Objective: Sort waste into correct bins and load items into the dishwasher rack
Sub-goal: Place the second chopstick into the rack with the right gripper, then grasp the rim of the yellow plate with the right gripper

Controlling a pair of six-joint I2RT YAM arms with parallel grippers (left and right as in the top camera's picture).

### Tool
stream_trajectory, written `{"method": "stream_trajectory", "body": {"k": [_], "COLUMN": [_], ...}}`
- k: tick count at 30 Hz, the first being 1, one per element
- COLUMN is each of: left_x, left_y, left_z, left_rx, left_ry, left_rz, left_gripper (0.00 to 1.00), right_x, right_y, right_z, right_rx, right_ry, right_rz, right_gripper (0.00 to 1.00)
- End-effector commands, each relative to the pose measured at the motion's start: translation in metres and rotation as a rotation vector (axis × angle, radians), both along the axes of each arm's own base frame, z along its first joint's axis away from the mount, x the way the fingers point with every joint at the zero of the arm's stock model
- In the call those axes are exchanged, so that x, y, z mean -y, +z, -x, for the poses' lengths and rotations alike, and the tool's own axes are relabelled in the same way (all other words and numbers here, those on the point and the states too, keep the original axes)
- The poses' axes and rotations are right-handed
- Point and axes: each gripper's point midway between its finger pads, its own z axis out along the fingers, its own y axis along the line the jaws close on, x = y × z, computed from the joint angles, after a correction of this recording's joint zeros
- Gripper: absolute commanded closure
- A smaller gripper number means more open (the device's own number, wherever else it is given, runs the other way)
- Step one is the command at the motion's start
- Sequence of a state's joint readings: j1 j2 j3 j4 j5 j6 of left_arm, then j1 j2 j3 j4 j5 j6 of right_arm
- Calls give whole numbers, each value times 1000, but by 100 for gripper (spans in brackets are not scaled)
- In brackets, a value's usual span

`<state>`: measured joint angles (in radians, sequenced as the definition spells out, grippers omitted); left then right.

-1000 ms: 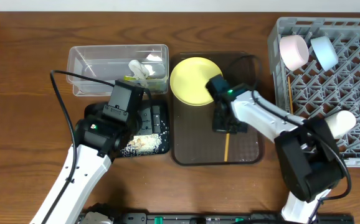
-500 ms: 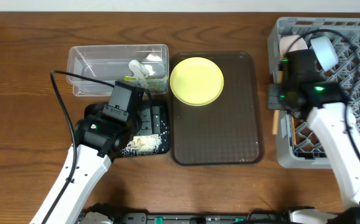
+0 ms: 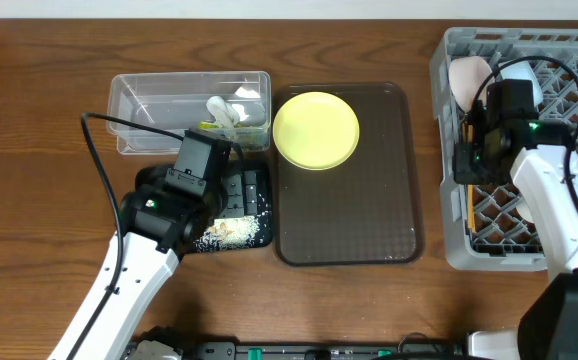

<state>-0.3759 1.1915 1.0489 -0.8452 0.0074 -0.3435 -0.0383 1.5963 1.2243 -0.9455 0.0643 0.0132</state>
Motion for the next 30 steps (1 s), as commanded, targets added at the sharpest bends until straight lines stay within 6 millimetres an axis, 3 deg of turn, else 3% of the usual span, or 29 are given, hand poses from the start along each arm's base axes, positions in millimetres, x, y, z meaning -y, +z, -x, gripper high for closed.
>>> {"method": "stream_trajectory", "body": {"k": [1,6,11,14,20,23,30], "left_x": [-2,-2,-2,-2,-2,-2,-3], "left_y": [0,0,0,0,0,0,0], "left_z": [-1,-1,-1,-1,-1,-1,-1], "left_rx": [-1,-1,0,0,0,0,-1], "left_ry": [19,19,19,19,19,19,19], "left_rz": [-9,-9,-9,-9,-9,-9,-9], "left_gripper": [9,9,9,9,9,9,9], "right_x": [4,-6,-69,-102,-139,-150,-198], "right_y": [11,44,72,73,40,11,-59], "right_z": [-9,-30,-52,-59,-76,-85,-97], "right_rx": [50,196,346,367,339,306,237], "right_ry": [12,25,180,215,198,126,84], "right_rz": [15,-33,-273,-345,-305,-272,-320], "right_gripper": [86,83,75,72,66,66,67]}}
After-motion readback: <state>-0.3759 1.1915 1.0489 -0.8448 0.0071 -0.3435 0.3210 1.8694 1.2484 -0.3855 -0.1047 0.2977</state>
